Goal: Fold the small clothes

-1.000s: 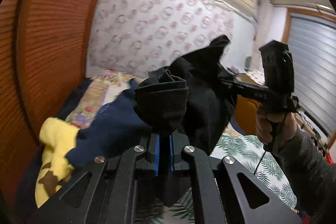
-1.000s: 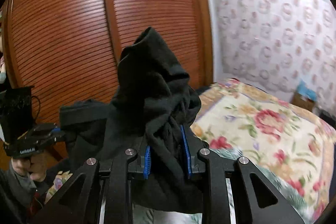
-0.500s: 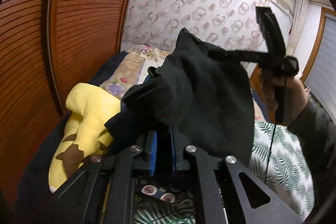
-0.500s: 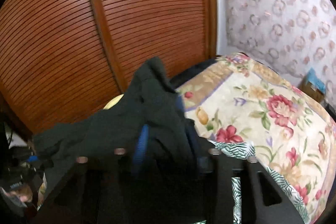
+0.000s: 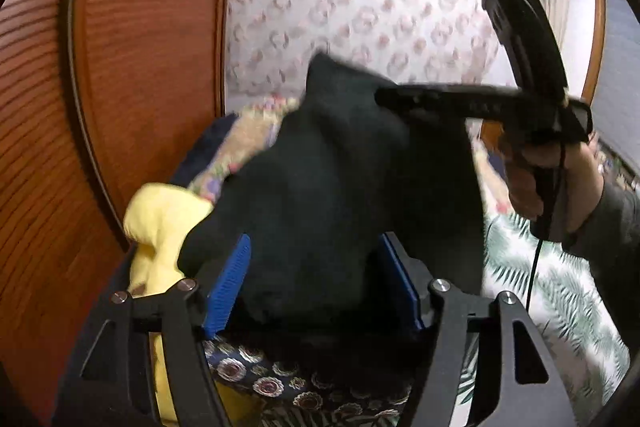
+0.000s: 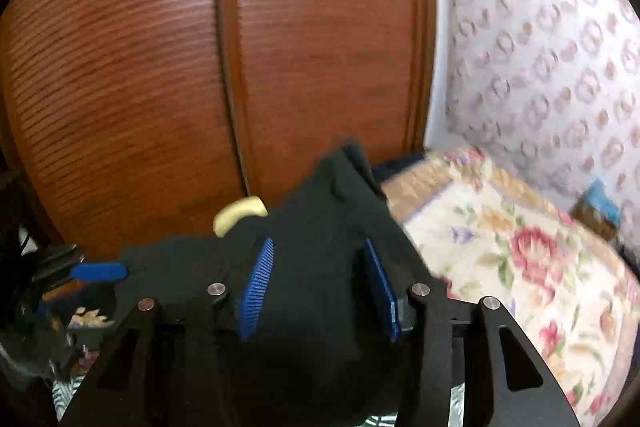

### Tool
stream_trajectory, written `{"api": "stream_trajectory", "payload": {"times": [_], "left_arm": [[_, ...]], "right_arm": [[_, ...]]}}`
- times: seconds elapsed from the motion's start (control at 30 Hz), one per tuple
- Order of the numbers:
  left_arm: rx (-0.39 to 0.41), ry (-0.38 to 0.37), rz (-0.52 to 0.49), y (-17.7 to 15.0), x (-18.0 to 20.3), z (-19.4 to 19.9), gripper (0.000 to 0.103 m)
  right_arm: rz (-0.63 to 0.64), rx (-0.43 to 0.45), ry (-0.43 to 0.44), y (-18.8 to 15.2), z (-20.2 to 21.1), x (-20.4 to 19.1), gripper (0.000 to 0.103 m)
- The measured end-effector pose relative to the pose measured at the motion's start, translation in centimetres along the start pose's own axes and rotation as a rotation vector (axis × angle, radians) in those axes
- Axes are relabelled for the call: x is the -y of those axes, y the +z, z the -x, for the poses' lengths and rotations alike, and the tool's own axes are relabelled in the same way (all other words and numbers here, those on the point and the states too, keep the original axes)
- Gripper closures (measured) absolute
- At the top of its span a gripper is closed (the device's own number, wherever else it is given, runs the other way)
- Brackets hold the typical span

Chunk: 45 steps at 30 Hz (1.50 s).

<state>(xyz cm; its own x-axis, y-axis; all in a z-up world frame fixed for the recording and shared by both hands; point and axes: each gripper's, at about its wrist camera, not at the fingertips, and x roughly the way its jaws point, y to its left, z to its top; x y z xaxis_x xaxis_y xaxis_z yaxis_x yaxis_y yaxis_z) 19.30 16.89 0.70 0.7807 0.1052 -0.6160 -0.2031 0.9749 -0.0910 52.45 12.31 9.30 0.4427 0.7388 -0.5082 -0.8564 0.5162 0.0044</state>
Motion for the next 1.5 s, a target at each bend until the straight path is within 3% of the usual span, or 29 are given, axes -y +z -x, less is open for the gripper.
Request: {"api": "stream_trajectory", "payload": {"times": [0.2,0.4,0.47,0.53,0.7,1.03,1.3,1.5], "left_arm": [[0.002,0.005,0.006,-0.3,-0.1,-0.1,0.036],[0.046,0.019,-0.014,0.5,0.7,1.9,0.036],[0.062,0.018,-0.017,0.5,1.0,2.7,0.036],[0.08,0.019,-0.027,0.6,1.4,3.8,0.026],[0.119,0.024,-0.061,0.6,2.8,5.8,0.016],[0.149,0.022,-0.142,-0.1,5.7,9.3,0.015],[0.163,-0.046,-0.163,-1.5,8.4,11.6,0.015],[0.127,-0.093,-0.178,-3.3,12.0,12.4,0.015]], "right_arm": [[-0.057,-0.021,-0.044,-0.9,-5.2,1.5,0.054],[-0.109,0.005,-0.07,-0.8,-2.1,0.5,0.054],[-0.115,0.015,-0.081,-1.8,-0.3,-0.7,0.054],[-0.13,0.029,-0.086,-2.8,1.9,-1.4,0.054],[-0.148,0.068,-0.098,-5.8,7.5,-3.9,0.054],[-0.167,0.105,-0.144,-9.7,16.1,-8.8,0.054],[-0.183,0.134,-0.204,-13.2,23.0,-12.8,0.05],[-0.201,0.154,-0.259,-16.0,28.2,-16.0,0.042]]}}
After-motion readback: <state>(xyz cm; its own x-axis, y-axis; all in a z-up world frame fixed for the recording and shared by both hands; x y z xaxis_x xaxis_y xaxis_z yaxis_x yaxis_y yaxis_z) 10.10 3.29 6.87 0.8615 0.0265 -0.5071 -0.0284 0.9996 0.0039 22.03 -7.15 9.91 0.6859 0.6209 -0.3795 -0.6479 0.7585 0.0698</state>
